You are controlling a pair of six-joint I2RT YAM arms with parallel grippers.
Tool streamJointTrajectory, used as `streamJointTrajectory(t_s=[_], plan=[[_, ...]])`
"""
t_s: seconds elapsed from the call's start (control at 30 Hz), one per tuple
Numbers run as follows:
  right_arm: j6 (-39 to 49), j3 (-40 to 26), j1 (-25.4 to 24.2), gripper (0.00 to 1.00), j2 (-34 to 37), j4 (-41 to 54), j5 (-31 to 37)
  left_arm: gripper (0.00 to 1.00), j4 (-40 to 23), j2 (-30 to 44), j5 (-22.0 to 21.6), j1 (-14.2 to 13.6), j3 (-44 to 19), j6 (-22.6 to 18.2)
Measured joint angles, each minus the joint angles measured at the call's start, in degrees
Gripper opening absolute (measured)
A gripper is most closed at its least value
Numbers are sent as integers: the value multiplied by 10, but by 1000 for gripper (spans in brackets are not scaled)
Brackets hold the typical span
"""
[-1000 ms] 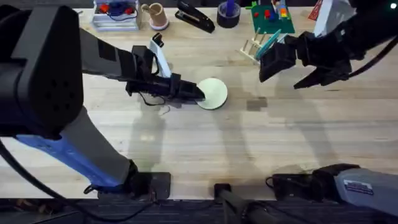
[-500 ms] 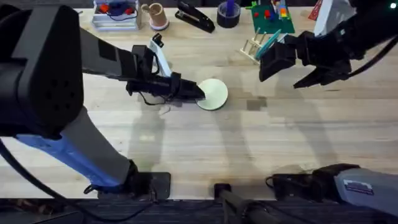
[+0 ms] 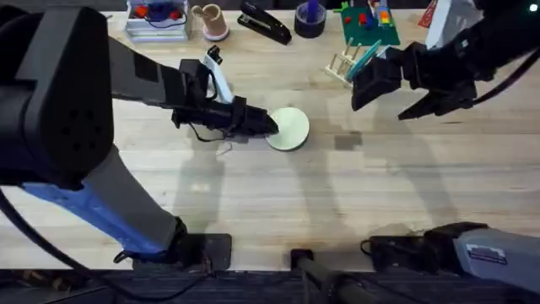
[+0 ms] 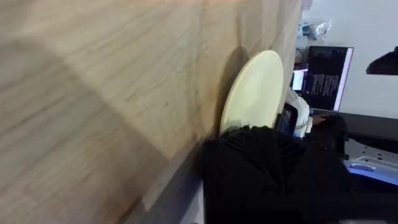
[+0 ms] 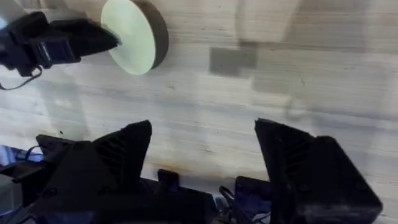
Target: Pick up the plates from the table one by one and place each into a slot on the dish rack.
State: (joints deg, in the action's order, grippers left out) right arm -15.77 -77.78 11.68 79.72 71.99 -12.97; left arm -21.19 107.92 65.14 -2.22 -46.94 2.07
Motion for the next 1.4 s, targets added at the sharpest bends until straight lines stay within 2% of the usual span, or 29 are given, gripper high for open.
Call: streamJointTrajectory(t_s=[0.23, 0.9, 1.4], plan=[[0, 28, 0, 995, 0, -55, -12, 41, 0, 0, -2, -1, 0, 3], [-21, 212, 4, 993, 0, -277, -156, 41, 0, -1, -5, -1, -1, 9], [-74, 262, 50, 994, 10, -418, -179, 41, 0, -1, -5, -1, -1, 10]])
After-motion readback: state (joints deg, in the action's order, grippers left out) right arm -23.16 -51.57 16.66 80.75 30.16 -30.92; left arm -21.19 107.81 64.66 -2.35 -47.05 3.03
